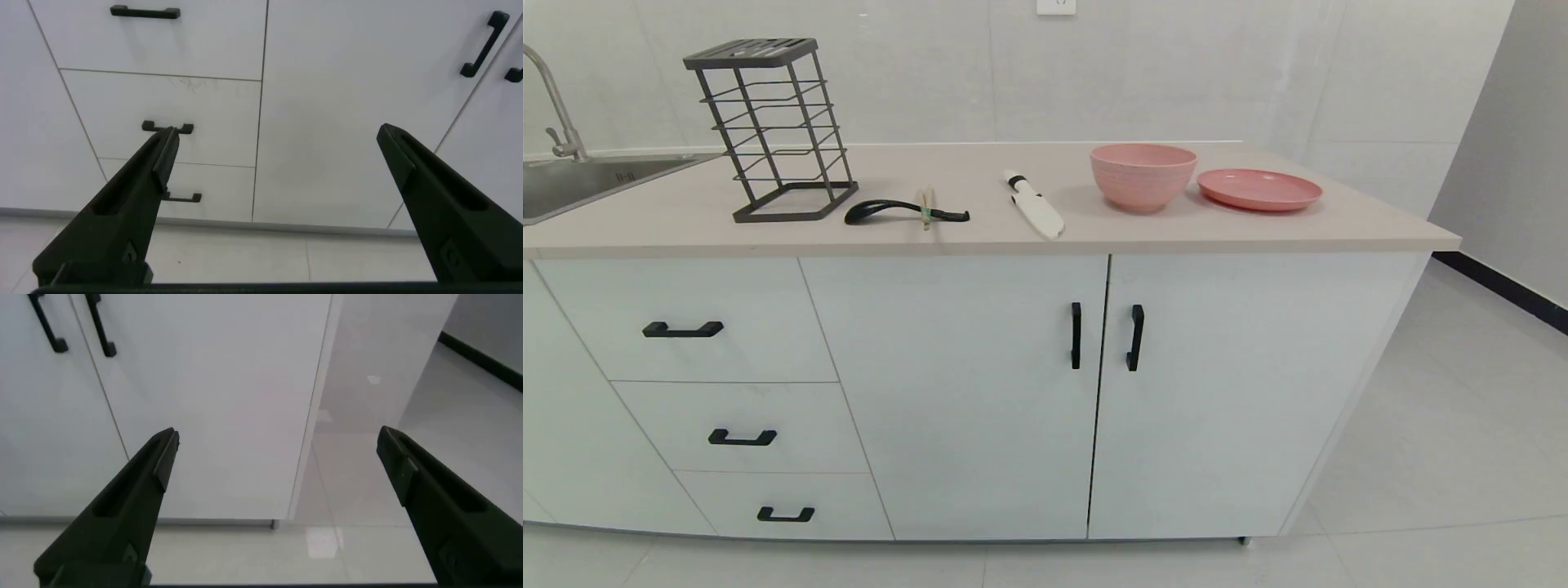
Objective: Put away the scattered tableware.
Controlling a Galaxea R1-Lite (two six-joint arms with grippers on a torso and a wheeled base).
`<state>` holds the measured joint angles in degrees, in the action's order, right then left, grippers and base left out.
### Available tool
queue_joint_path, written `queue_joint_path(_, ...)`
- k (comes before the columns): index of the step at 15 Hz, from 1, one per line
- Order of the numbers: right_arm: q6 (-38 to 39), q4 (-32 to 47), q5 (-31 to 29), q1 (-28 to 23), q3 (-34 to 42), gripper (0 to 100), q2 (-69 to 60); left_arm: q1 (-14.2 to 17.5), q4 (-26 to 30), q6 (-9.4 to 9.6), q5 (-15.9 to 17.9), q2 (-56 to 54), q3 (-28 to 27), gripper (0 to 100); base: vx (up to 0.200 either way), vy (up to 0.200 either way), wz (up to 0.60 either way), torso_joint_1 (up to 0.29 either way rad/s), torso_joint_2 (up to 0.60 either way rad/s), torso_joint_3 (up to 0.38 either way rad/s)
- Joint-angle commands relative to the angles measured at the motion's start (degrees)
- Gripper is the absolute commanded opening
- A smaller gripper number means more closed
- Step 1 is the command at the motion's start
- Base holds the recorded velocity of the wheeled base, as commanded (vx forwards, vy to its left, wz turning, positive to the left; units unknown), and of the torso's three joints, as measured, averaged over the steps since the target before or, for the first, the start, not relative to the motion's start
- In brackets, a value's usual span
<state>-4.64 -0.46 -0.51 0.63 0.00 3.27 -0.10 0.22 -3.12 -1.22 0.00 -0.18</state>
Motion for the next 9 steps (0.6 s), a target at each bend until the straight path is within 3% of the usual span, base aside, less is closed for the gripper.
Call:
queue_joint_path(1, 5.44, 0.11, 0.86, 1.48, 0.0, 100, 6.05, 0.01, 0.04, -0.04, -0.01, 0.09, 0.01, 100, 0.0, 0.0, 0.0, 0.0, 0.0, 0.0)
queue_joint_path(2, -3.53, -1.29, 1.57, 1.74, -1.41, 100, 5.35, 0.01, 0.04, 0.04, 0.08, 0.09, 0.01, 100, 0.0, 0.0, 0.0, 0.0, 0.0, 0.0)
queue_joint_path(3, -11.7, -3.05, 3.32, -0.72, -11.34, 100, 5.52, 0.01, 0.04, -0.04, 0.08, 0.09, -0.08, 100, 0.0, 0.0, 0.0, 0.0, 0.0, 0.0)
queue_joint_path(4, -0.45, -4.37, 3.76, -0.28, -15.12, 100, 15.45, 0.01, 0.04, -0.31, 0.08, 0.09, 0.01, 100, 0.0, 0.0, 0.0, 0.0, 0.0, 0.0)
queue_joint_path(5, 2.1, -4.72, 4.03, 0.68, -14.24, 100, 15.81, 0.01, 0.04, -0.31, 0.08, 0.09, -0.08, 100, 0.0, 0.0, 0.0, 0.0, 0.0, 0.0)
queue_joint_path(6, -0.19, -4.46, 4.47, 2.27, -13.1, 100, 15.98, 0.01, 0.04, -0.31, 0.08, 0.09, 0.01, 100, 0.0, 0.0, 0.0, 0.0, 0.0, 0.0)
queue_joint_path(8, -12.05, -4.19, 11.5, 6.13, -13.36, 100, 21.34, 0.01, -0.04, 0.4, 0.25, 0.0, 0.01, 100, 0.0, 0.0, 0.0, 0.0, 0.0, 0.0)
queue_joint_path(9, -14.08, -4.19, 13.78, 7.28, -14.5, 100, 25.74, 0.01, -0.04, 0.84, 0.34, 0.0, 0.01, 100, 0.0, 0.0, 0.0, 0.0, 0.0, 0.0)
